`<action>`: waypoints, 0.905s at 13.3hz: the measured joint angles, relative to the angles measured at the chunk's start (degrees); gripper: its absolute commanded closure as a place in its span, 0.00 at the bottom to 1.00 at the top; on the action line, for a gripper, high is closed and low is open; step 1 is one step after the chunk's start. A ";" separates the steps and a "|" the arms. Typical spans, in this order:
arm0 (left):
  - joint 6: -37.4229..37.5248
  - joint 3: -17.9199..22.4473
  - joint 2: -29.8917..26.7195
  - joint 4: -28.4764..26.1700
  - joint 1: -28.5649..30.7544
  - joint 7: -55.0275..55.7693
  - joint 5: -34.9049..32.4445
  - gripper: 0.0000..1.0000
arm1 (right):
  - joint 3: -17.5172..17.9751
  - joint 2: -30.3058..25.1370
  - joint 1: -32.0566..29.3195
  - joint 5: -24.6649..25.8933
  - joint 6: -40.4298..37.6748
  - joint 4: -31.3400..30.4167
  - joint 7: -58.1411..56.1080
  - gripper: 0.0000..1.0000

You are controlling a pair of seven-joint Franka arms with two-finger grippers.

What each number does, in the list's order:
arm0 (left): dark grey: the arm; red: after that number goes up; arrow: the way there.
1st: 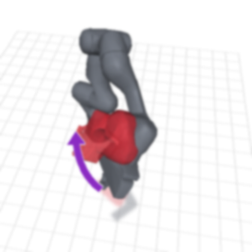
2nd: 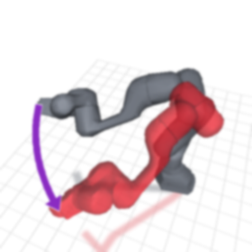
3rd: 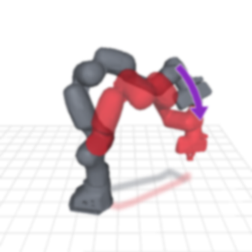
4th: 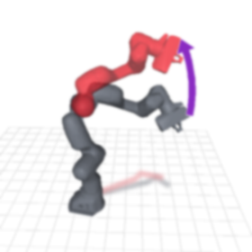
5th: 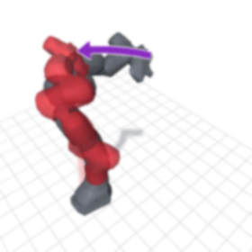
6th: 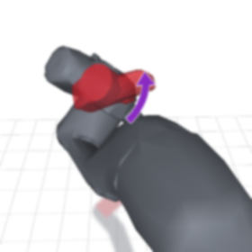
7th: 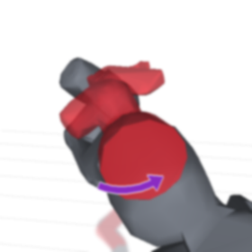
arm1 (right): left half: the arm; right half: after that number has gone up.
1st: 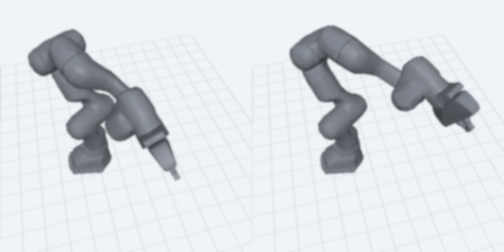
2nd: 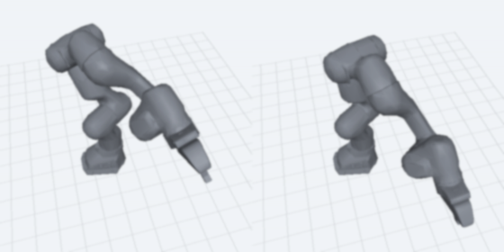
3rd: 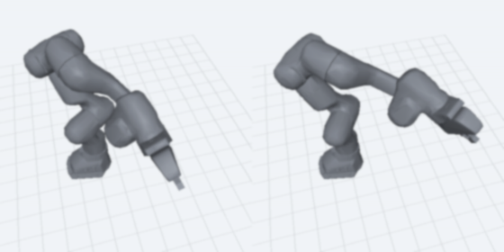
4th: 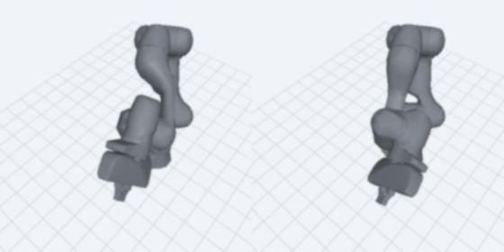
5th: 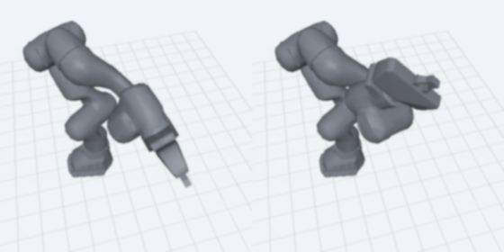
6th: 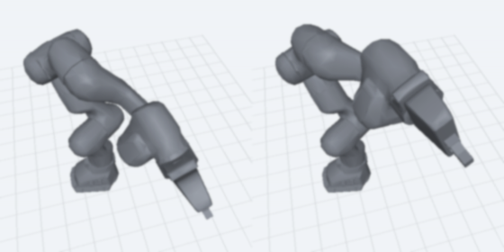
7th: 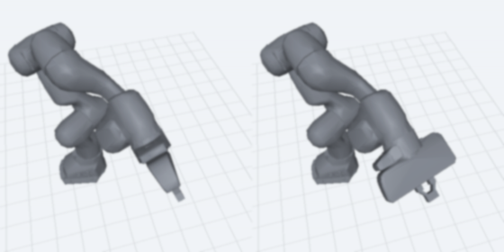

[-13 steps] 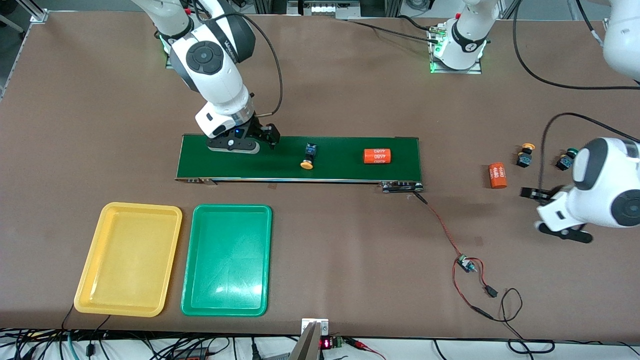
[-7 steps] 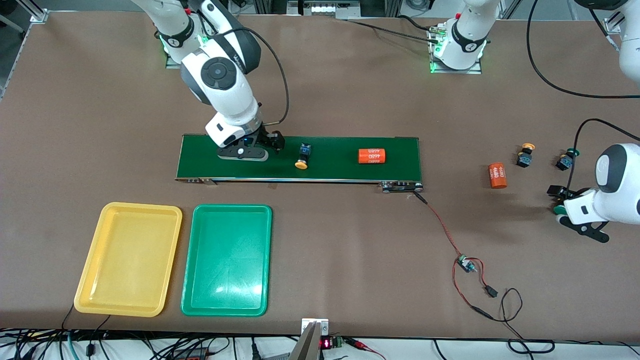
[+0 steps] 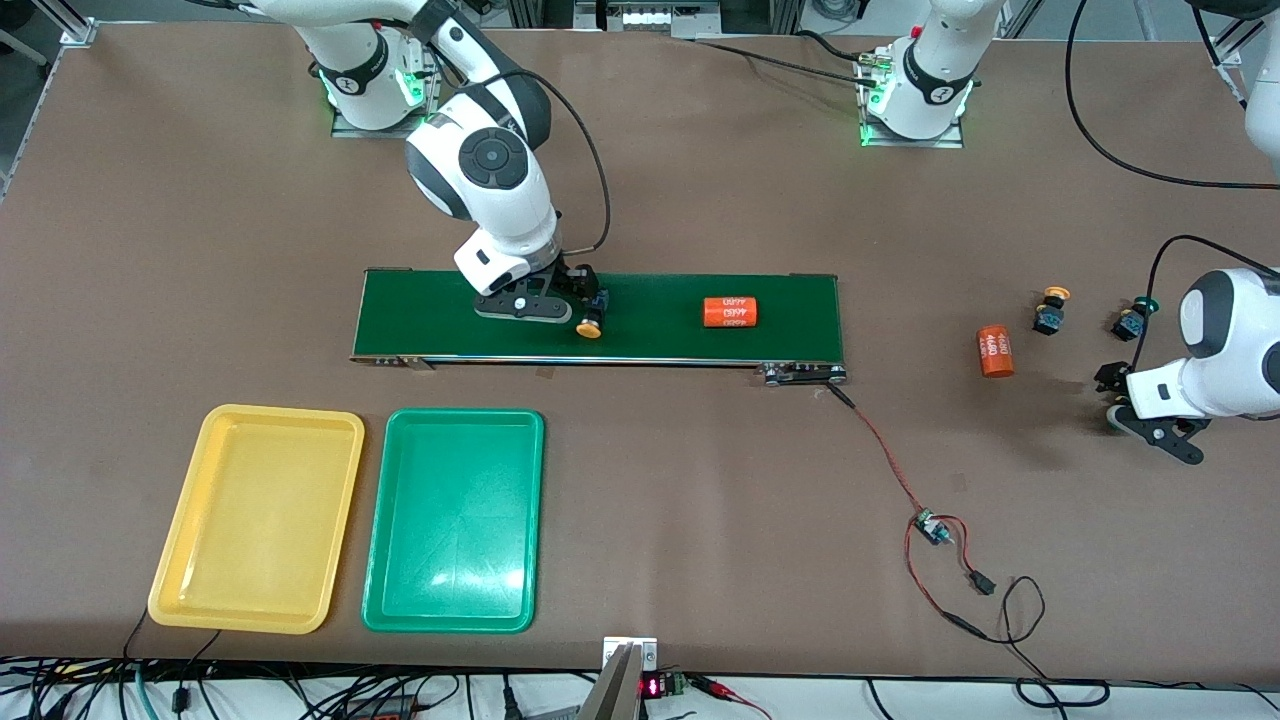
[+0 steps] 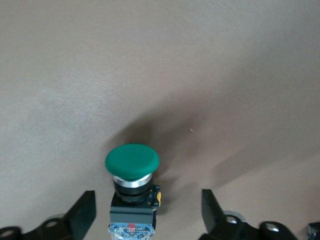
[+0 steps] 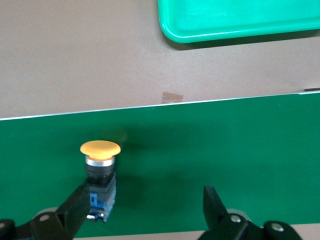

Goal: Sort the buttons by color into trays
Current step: 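Grasp the yellow button with the right gripper while the left gripper reaches buttons, then lift the yellow button with the right gripper while the left gripper places green button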

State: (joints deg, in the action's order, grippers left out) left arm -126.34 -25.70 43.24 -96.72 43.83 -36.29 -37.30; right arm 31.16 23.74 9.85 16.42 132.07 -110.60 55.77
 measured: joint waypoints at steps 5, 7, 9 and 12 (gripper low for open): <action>0.09 -0.16 -0.42 -0.12 0.01 -2.12 -0.07 0.82 | -0.13 2.11 0.34 1.66 0.00 0.50 0.35 0.00; 2.68 -1.73 -0.53 -0.07 0.15 -2.21 -0.07 0.82 | -0.15 3.22 0.99 1.83 0.00 0.51 0.48 0.00; 10.23 -6.71 -1.37 1.07 0.34 -2.07 -0.05 0.82 | -0.17 3.77 1.16 1.87 0.01 0.53 0.53 0.00; 23.46 -15.60 -3.61 4.30 0.24 1.76 0.31 0.82 | -0.33 4.19 1.16 3.12 0.00 0.55 0.56 0.00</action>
State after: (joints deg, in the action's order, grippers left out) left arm -102.88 -41.30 39.63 -92.42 44.06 -34.54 -36.99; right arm 30.83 27.93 11.01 19.54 132.07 -110.05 56.33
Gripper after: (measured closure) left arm 0.595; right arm 0.000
